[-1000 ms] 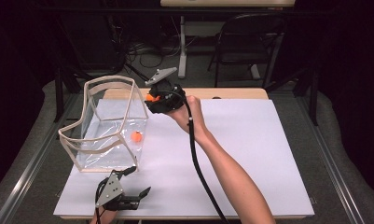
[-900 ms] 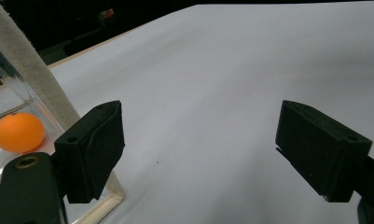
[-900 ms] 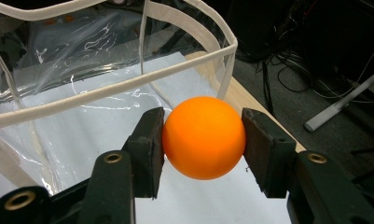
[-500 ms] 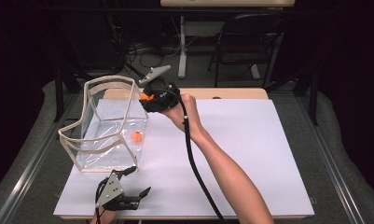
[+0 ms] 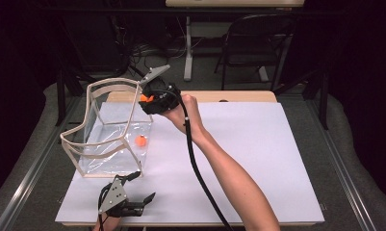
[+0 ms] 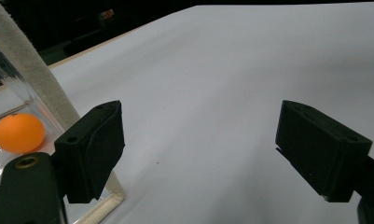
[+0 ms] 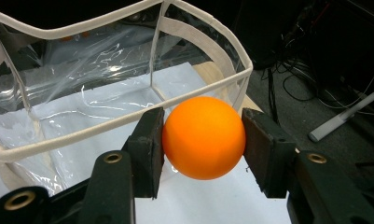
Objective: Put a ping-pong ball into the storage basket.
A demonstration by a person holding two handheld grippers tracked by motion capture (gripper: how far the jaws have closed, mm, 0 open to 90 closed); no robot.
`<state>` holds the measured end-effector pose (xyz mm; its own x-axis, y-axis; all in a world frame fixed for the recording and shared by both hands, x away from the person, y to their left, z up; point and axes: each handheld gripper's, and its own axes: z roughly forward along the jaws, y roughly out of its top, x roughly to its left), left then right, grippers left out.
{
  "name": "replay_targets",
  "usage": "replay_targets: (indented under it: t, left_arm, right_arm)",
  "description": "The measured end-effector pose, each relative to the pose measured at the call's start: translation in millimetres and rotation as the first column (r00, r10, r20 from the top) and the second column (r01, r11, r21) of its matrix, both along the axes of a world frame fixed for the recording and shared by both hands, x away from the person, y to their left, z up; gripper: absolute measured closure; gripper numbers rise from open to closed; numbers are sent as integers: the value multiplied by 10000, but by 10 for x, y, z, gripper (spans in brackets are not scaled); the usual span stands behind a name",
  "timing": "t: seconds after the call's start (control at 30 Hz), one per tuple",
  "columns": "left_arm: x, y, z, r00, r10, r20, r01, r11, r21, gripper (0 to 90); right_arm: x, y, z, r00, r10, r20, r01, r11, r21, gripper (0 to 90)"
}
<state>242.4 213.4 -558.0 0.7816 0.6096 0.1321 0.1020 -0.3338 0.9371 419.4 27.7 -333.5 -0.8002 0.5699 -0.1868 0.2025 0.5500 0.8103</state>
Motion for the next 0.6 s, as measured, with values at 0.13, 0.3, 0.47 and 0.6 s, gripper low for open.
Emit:
replay_targets:
  t: [0.13,0.3,0.47,0.6]
  left_arm:
    - [0,2,1,10000,-6,12,6,10000,-15,155]
    - [-2,5,2,10000,-12,12,12,10000,-7,155]
    - [-3,3,2,10000,-16,17,16,10000,6,155]
    - [-1,3,1,10000,-14,15,14,10000,1,155]
  right_arm:
    - [6,31,23,10000,54,72,-53,10000,-23,506]
    - [3,57,51,9999,68,103,-68,10000,15,506]
    - [7,84,63,9999,99,133,-99,9999,-15,506]
    - [7,113,61,9997,169,170,-169,9999,-5,506]
